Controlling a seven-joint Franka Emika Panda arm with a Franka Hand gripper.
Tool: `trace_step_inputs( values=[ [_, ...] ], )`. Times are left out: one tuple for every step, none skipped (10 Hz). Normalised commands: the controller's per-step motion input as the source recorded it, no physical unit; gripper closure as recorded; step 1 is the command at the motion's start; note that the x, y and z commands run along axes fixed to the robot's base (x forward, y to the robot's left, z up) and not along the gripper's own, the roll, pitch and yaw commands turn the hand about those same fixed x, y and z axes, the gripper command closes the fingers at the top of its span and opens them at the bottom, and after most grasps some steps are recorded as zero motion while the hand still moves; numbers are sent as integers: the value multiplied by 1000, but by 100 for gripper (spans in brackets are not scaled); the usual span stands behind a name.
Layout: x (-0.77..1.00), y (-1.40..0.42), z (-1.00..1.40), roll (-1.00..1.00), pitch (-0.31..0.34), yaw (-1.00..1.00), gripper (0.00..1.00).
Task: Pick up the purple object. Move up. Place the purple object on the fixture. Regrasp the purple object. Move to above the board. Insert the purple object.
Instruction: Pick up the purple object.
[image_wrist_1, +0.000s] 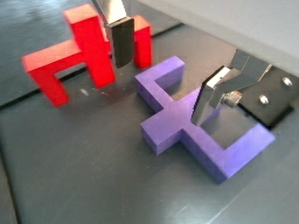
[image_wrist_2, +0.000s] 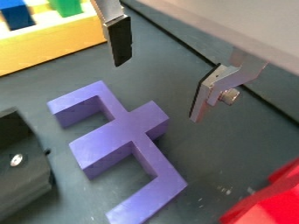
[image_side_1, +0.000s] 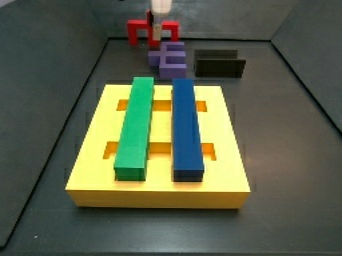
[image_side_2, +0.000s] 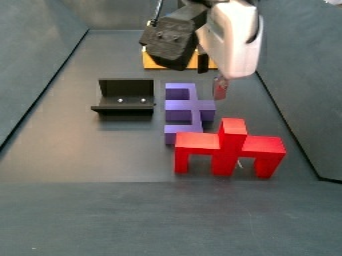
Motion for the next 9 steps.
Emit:
trace_step_inputs(
  values=[
    [-209, 29, -269, 0, 0, -674, 0],
    [-123, 0, -291, 0, -23, -383, 0],
    [-9, -49, -331, 3, 0, -363, 0],
    [-23, 0, -371, 49, 0, -257, 0],
    [117, 0, -389, 61, 0, 0, 0],
    [140, 0, -400, 34, 0, 0, 0],
    [0, -17, -369, 19, 0, -37, 0],
    [-6, 0, -340, 0, 0, -131, 0],
    [0, -17, -329, 0, 0, -140, 0]
  ],
)
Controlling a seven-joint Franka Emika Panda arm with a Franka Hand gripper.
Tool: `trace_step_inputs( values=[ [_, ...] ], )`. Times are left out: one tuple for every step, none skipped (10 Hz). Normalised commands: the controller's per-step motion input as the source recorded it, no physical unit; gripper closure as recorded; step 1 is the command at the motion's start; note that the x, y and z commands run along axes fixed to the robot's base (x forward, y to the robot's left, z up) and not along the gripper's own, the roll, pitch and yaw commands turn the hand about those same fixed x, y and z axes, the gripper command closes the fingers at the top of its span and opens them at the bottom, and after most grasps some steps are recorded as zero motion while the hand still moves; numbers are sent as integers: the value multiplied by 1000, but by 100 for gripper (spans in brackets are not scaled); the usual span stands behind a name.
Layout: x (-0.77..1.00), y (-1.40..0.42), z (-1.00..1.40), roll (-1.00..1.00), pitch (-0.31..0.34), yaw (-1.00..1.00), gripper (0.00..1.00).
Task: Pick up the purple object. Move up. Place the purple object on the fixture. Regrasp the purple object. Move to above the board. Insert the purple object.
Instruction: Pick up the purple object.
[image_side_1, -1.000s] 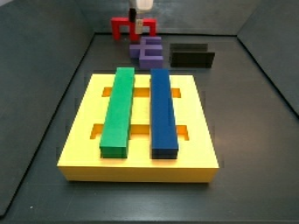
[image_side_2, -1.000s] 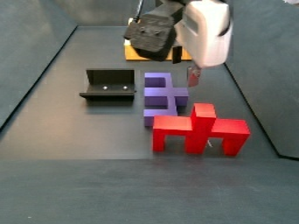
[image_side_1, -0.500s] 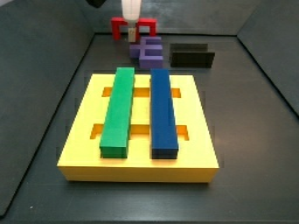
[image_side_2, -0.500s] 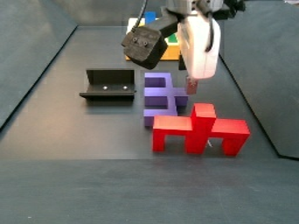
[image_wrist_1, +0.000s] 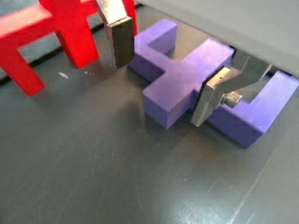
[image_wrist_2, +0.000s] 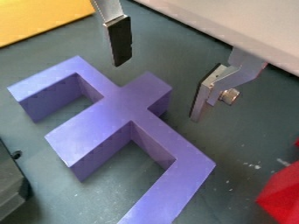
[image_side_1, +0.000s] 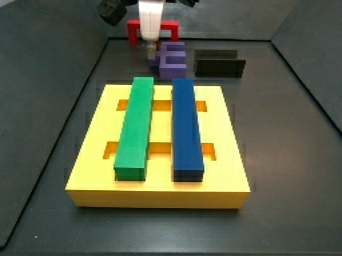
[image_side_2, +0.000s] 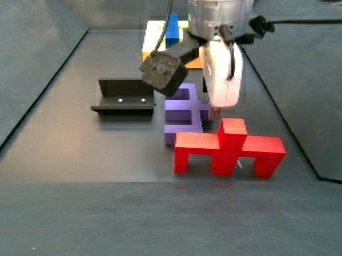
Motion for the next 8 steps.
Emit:
trace_step_inputs(
  values=[
    [54, -26, -366, 0, 0, -117, 0],
    [217, -14, -360, 0, 0, -126, 0],
    [111, 0, -271, 0, 0, -91, 0],
    [54, 0, -211, 0, 0, -54, 0],
    [17, 0, -129, -14, 0, -3, 0],
    [14, 0, -34, -14, 0, 0, 0],
    [0, 0, 0, -11, 0, 0, 0],
    [0, 0, 0, 0, 0, 0, 0]
  ],
)
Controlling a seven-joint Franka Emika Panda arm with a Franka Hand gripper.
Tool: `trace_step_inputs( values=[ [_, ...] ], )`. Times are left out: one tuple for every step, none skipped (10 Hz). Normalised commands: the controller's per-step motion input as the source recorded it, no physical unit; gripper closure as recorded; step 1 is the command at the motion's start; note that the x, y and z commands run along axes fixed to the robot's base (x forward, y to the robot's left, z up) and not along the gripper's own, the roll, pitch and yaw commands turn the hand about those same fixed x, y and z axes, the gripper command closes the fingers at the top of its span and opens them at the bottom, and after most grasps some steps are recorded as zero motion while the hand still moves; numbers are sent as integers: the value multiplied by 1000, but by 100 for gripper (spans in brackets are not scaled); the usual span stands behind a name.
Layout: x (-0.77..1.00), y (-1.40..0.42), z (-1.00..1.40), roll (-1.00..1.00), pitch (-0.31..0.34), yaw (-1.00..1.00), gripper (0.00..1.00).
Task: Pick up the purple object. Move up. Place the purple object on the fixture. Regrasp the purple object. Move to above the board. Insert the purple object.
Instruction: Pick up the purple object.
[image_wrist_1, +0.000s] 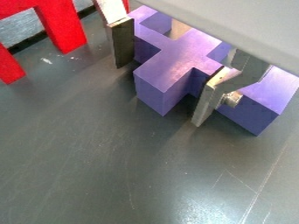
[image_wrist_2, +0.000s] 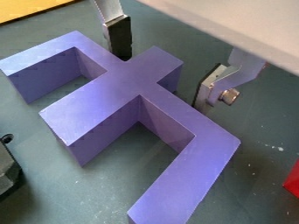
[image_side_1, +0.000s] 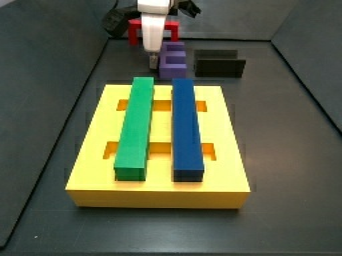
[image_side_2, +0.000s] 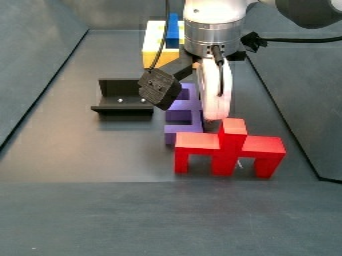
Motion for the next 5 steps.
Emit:
trace_step_inputs(
  values=[
    [0, 0, 0, 0, 0, 0, 100],
    [0, 0, 0, 0, 0, 0, 100],
    [0, 0, 0, 0, 0, 0, 100],
    [0, 0, 0, 0, 0, 0, 100],
    [0, 0, 0, 0, 0, 0, 100]
  ],
)
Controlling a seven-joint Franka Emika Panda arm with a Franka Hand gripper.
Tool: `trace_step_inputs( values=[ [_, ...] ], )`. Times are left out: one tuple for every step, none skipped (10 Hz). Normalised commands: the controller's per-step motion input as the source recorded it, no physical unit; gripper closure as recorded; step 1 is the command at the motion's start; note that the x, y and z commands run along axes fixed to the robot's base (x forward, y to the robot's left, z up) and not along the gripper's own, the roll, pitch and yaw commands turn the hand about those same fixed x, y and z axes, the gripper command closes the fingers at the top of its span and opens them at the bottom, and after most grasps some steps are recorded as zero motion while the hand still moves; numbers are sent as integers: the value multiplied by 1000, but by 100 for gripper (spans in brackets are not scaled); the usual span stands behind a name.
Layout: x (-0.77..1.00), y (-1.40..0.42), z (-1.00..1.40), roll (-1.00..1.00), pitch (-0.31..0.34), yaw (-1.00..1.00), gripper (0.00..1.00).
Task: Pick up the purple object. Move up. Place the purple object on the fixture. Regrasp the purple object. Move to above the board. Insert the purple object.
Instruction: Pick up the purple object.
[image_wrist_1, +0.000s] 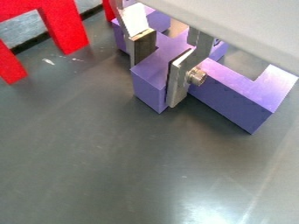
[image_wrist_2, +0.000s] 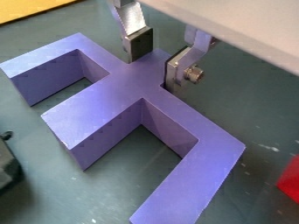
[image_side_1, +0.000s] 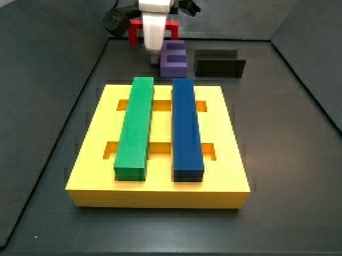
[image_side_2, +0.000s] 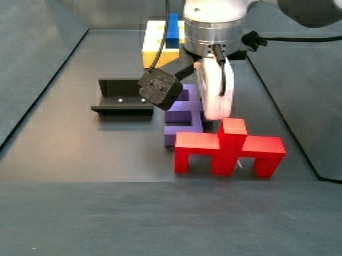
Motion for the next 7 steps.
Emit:
trace_step_inputs(
  values=[
    [0, 0, 0, 0, 0, 0, 100],
    [0, 0, 0, 0, 0, 0, 100],
    [0, 0, 0, 0, 0, 0, 100],
    [0, 0, 0, 0, 0, 0, 100],
    [0, 0, 0, 0, 0, 0, 100],
    [0, 0, 0, 0, 0, 0, 100],
    [0, 0, 0, 0, 0, 0, 100]
  ],
)
